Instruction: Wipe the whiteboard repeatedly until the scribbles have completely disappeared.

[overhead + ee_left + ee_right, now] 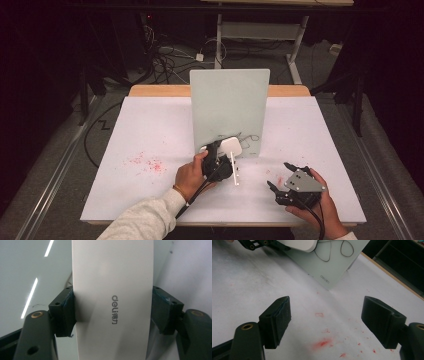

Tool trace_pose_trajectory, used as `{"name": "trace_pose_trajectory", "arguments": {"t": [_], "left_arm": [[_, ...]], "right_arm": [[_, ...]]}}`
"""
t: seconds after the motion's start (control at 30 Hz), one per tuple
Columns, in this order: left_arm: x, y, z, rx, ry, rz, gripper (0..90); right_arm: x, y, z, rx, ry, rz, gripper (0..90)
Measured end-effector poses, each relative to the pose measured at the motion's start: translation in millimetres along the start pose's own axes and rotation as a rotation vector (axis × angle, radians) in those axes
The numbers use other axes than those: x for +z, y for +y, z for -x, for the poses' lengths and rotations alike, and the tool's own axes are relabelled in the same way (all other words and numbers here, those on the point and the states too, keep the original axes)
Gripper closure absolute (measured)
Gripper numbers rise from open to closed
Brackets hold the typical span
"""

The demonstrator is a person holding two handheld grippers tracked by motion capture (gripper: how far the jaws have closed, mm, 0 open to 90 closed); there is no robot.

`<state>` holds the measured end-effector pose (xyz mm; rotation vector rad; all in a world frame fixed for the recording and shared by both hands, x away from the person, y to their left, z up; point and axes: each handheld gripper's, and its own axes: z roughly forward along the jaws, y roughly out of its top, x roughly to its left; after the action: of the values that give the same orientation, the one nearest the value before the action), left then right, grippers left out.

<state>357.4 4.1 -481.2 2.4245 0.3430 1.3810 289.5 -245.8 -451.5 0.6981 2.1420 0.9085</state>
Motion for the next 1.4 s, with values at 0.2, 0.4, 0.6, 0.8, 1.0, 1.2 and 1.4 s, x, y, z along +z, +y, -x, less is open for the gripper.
{"name": "trace_pose_trajectory", "arguments": {"t": [0.2, 0.4, 0.6, 0.8, 1.0, 1.2, 1.4], "left_arm": [[-7.6, -32.2, -13.5, -0.016, -0.027, -0.024, 29.2], [-13.2, -54.9, -22.6, 0.006, -0.018, -0.08, 29.2], [-15.8, -73.3, -32.1, 0.023, 0.017, -0.122, 29.2], [-11.7, -57.6, -23.7, 0.08, 0.088, -0.104, 29.1], [-6.0, -30.0, -13.2, 0.104, 0.098, -0.082, 29.1], [3.9, 5.1, -1.3, 0.089, 0.089, -0.033, 28.8], [10.3, 25.5, 6.5, 0.074, 0.072, -0.012, 28.4]], "right_arm": [[-3.5, -0.1, 1.3, 0.001, -0.011, 0.006, 24.6], [-3.1, 0.4, 0.1, -0.003, -0.011, 0.001, 24.7], [-3.6, 0.5, 0.6, -0.004, -0.014, 0.003, 24.7], [-3.4, 0.6, 1.7, 0.014, -0.022, 0.009, 23.5], [-2.7, 1.1, 0.9, 0.006, -0.019, 0.005, 23.8], [-3.1, 0.3, 2.2, 0.01, -0.016, 0.006, 23.9], [-3.9, 0.2, 3.2, 0.016, -0.022, 0.011, 23.9]]}}
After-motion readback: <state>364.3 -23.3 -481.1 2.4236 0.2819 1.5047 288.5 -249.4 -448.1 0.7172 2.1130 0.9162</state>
